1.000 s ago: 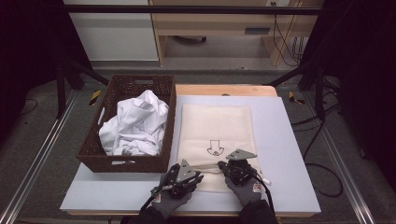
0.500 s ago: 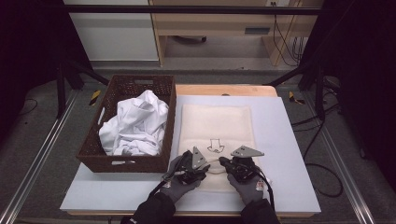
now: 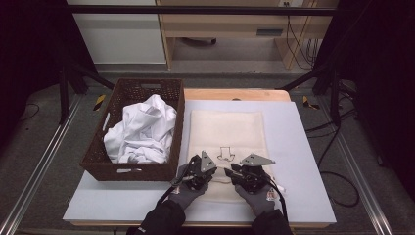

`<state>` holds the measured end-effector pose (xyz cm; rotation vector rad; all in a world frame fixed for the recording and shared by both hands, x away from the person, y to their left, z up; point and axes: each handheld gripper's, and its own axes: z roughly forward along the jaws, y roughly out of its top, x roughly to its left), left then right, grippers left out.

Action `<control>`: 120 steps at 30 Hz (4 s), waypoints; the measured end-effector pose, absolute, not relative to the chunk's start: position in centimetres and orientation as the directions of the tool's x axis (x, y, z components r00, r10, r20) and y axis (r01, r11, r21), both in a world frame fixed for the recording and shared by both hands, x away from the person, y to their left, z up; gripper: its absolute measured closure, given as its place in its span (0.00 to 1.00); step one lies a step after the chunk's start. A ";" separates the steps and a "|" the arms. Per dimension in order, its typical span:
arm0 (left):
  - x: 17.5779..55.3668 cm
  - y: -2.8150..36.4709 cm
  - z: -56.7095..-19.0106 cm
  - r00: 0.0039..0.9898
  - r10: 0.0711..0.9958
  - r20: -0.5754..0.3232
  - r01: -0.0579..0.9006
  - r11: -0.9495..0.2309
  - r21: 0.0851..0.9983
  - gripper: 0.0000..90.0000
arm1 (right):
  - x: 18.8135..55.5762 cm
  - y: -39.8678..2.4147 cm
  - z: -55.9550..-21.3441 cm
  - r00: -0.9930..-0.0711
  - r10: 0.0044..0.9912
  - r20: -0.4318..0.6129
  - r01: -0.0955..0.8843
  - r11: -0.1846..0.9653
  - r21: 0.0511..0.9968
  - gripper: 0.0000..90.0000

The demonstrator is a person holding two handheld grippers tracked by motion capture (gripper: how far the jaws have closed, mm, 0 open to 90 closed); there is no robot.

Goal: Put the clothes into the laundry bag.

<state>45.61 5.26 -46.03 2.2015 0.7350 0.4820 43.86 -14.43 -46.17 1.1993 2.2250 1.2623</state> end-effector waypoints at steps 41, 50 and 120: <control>40.7 10.9 -48.4 0.791 0.610 -0.044 0.426 -0.499 0.755 0.99 | 44.4 -15.2 -44.4 -0.514 0.847 0.136 0.480 0.153 0.864 0.97; 40.7 10.9 -48.4 0.790 0.611 -0.046 0.427 -0.496 0.756 0.99 | 44.4 -15.4 -44.4 -0.514 0.846 0.145 0.473 0.139 0.870 0.97; 55.0 26.7 -38.9 0.491 0.862 0.122 0.539 -0.411 0.735 0.15 | 44.5 -15.5 -44.7 -0.516 0.844 0.151 0.493 0.149 0.857 0.97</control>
